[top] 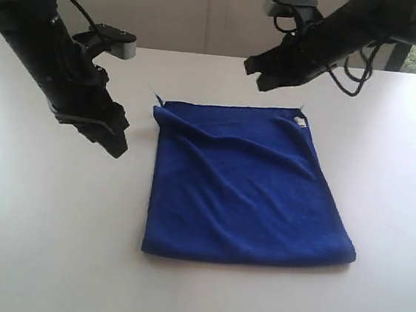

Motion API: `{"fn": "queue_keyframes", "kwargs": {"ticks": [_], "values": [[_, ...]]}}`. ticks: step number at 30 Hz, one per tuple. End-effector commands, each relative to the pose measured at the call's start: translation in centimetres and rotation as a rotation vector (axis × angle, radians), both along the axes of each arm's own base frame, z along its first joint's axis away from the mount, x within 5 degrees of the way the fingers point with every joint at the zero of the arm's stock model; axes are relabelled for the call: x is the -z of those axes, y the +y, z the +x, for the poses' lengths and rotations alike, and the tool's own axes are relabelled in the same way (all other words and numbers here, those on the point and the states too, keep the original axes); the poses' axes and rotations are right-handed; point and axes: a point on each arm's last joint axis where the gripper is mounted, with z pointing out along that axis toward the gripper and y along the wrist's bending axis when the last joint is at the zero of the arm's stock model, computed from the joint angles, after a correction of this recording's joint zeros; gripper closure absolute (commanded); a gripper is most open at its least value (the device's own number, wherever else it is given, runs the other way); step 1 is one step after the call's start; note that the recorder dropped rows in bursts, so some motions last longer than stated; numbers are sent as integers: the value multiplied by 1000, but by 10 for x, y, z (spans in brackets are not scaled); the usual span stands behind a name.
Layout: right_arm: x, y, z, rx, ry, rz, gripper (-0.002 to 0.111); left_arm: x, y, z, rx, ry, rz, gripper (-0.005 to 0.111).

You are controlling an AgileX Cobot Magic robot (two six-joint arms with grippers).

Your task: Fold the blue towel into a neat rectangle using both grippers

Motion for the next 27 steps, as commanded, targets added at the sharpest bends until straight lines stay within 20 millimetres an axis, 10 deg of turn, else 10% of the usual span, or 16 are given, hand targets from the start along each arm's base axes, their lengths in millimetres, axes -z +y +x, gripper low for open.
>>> {"fn": "queue_keyframes", "kwargs": {"ticks": [1, 10, 27], "values": [[-11, -21, -23, 51, 145, -165, 108, -1, -10, -5, 21, -1, -146, 57], [29, -25, -57, 97, 239, -167, 108, 32, -16, -4, -121, 18, -263, 107], [53, -28, -61, 119, 221, -186, 108, 114, -42, 18, -184, 39, -283, 107]]}}
